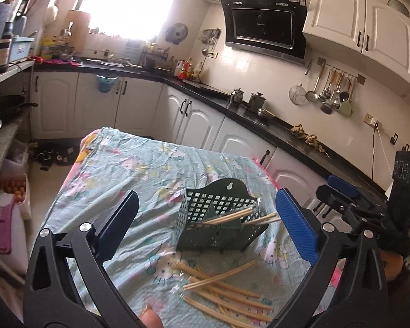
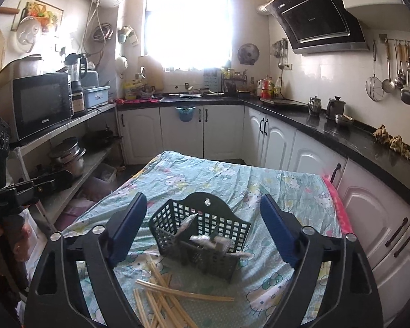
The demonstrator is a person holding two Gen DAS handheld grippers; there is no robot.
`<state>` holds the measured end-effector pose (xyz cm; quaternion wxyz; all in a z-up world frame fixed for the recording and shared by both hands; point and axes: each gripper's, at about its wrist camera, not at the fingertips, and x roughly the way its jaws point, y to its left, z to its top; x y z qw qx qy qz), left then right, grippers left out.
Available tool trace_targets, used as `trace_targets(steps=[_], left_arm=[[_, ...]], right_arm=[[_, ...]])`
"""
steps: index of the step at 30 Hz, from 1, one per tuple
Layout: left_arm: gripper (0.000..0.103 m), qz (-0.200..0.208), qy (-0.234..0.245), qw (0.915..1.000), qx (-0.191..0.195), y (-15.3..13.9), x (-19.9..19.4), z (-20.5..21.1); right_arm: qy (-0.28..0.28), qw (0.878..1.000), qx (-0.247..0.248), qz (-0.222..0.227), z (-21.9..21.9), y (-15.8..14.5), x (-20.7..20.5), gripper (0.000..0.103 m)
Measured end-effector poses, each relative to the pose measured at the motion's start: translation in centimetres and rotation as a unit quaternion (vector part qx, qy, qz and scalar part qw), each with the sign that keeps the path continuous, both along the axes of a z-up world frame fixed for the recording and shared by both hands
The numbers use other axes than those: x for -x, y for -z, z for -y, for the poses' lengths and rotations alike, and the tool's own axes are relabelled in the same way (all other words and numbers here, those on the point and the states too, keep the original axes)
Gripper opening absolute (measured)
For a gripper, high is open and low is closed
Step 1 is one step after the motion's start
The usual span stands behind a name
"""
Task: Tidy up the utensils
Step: 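Withdraw both open tools from the caddy toward the loose chopsticks on the cloth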
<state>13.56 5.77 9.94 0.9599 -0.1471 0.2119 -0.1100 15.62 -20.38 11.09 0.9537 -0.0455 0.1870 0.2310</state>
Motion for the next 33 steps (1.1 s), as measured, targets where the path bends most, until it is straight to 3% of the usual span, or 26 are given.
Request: trace_targets(steps=[14,33], left_arm=[[0.092,-0.014,-0.017,0.9998,-0.003,2.2,3.8,-0.7],[0.092,-0.054,-0.036,0.9979,0.004,5.8,6.1,-2.1]], right_arm=[[-0.018,1.0,0.011,-0.005,-0.6,1.5,4.1,0.089],[-0.033,0.998,0.034,-0.036,-2.0,4.9,6.5,0.092]])
